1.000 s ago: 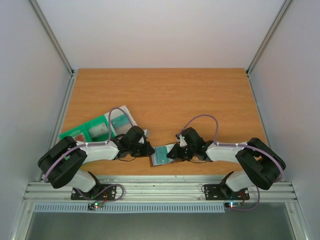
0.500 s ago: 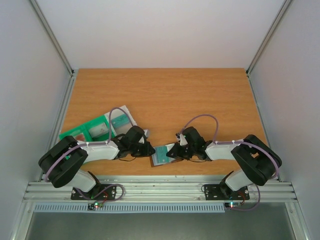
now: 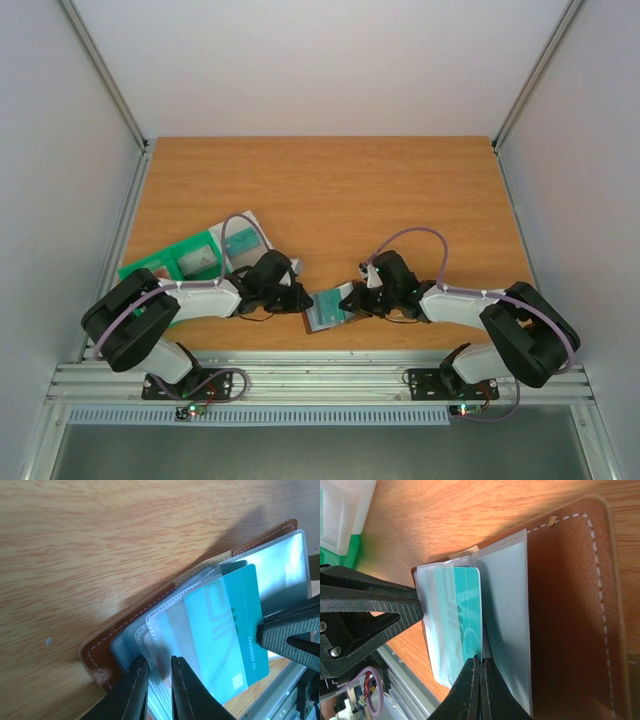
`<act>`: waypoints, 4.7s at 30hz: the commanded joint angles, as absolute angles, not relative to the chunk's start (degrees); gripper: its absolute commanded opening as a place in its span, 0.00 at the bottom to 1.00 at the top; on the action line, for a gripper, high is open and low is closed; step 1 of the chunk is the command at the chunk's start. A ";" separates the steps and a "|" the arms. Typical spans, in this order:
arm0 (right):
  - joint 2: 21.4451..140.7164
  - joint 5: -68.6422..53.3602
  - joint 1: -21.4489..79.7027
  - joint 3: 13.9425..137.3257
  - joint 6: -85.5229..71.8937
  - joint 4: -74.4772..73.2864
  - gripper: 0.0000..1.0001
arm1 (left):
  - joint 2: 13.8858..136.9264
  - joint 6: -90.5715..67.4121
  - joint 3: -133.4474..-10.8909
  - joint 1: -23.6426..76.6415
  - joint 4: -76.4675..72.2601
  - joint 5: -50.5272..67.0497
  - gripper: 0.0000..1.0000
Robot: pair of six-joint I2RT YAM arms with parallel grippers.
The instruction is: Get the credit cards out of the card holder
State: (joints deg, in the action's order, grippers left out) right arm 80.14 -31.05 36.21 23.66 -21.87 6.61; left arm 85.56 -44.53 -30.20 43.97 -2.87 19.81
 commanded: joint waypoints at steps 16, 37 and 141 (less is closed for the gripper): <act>63.27 -21.31 32.77 28.39 -16.16 -17.99 0.01 | 91.73 -41.82 -33.72 44.30 -1.71 23.28 0.19; 61.41 -13.89 32.85 31.79 -14.03 -28.70 0.01 | 78.95 -49.00 -30.61 44.31 -4.09 24.96 0.40; 66.31 -55.12 42.66 52.06 4.76 -34.15 0.19 | 47.86 -37.03 -34.84 44.31 15.29 52.27 0.00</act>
State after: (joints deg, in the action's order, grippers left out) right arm 66.74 -53.98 42.28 53.01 4.64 -36.49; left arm 47.99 -38.26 -32.91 44.14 15.03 52.05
